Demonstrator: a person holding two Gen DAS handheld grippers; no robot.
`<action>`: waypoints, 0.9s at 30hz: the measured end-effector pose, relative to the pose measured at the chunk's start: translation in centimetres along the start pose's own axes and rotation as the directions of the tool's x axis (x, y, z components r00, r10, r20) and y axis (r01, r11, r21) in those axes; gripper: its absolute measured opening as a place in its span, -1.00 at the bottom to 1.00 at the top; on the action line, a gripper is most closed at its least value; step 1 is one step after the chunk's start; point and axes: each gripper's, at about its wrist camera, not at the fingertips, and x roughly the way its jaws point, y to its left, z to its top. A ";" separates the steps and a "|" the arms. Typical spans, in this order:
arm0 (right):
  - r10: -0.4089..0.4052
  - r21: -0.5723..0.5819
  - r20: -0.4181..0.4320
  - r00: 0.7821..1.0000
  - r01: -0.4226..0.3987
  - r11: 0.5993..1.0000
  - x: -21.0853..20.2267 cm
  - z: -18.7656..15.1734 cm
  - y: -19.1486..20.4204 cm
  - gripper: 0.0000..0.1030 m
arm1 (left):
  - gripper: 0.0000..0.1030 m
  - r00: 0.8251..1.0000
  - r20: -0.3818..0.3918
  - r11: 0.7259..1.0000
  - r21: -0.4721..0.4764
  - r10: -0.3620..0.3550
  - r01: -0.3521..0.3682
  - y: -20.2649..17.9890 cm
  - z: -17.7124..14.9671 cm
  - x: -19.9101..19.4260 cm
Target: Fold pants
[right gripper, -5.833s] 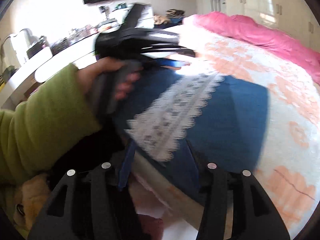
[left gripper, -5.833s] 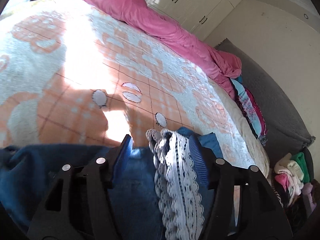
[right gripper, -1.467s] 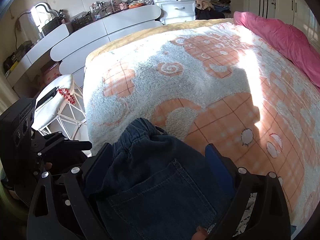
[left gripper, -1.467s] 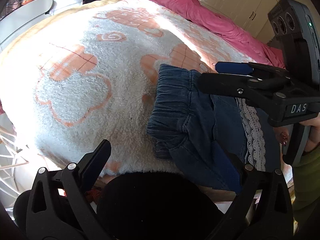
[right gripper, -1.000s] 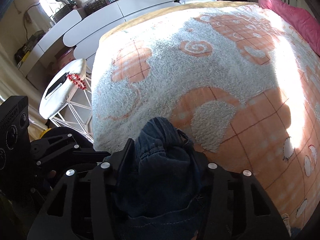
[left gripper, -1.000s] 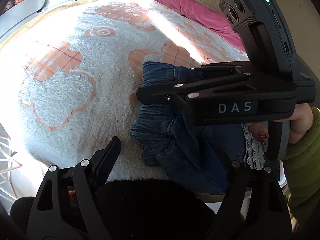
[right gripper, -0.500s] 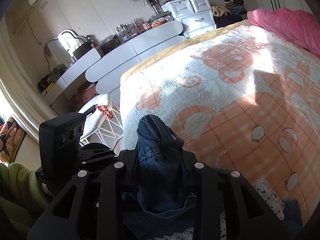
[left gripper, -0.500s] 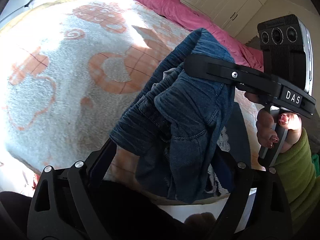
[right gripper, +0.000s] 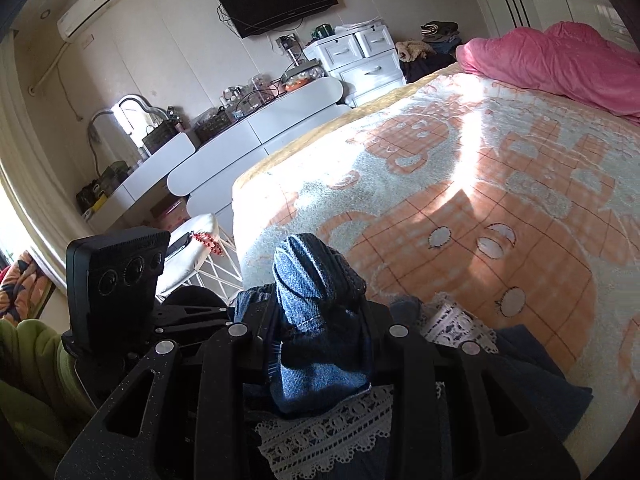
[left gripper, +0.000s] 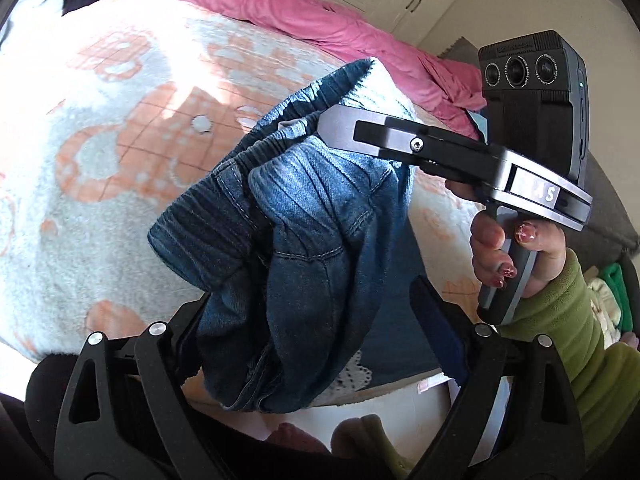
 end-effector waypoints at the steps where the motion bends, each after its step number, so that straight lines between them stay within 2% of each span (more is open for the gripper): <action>1: -0.002 0.002 0.005 1.000 0.002 1.000 -0.4 -0.2 -0.1 -0.43 | 0.61 1.000 -0.004 1.000 0.007 0.000 0.000 -0.4 0.0 0.2; 5: -0.018 0.018 0.019 1.000 0.018 1.000 -1.7 -1.3 -0.9 -0.43 | 0.61 1.000 -0.024 0.999 0.038 -0.015 0.015 -2.1 0.5 2.0; 8: -0.042 0.038 0.018 0.999 0.041 0.998 -2.6 -2.2 -1.4 -0.37 | 0.61 0.999 -0.039 0.998 0.060 -0.020 0.023 -3.1 0.6 3.1; 11: -0.074 0.063 0.025 0.997 0.072 0.995 -3.9 -3.7 -2.2 -0.27 | 0.61 0.996 -0.060 0.994 0.088 -0.058 0.063 -4.5 1.0 4.0; 13: -0.125 0.089 0.038 0.991 0.121 0.989 -5.1 -4.8 -2.9 -0.13 | 0.61 0.994 -0.078 0.988 0.122 -0.082 0.091 -5.2 1.1 4.7; 16: -0.190 0.135 0.055 0.980 0.182 0.974 -6.7 -6.0 -4.0 -0.12 | 0.61 0.987 -0.105 0.981 0.141 -0.121 0.135 -5.9 0.2 5.0; 19: -0.232 0.156 0.052 0.971 0.221 0.963 -7.6 -7.2 -4.2 -0.11 | 0.61 0.981 -0.145 0.974 0.169 -0.128 0.152 -6.7 -0.4 6.0; 23: -0.248 0.131 -0.002 0.969 0.246 0.960 -6.6 -8.2 -2.9 0.02 | 0.63 0.974 -0.191 0.965 0.206 -0.122 0.161 -7.4 -1.2 7.3; 27: -0.337 0.083 -0.107 0.935 0.347 0.934 -4.7 -9.7 -3.4 0.02 | 0.64 0.970 -0.215 0.968 0.196 -0.111 0.155 -7.0 -2.4 7.5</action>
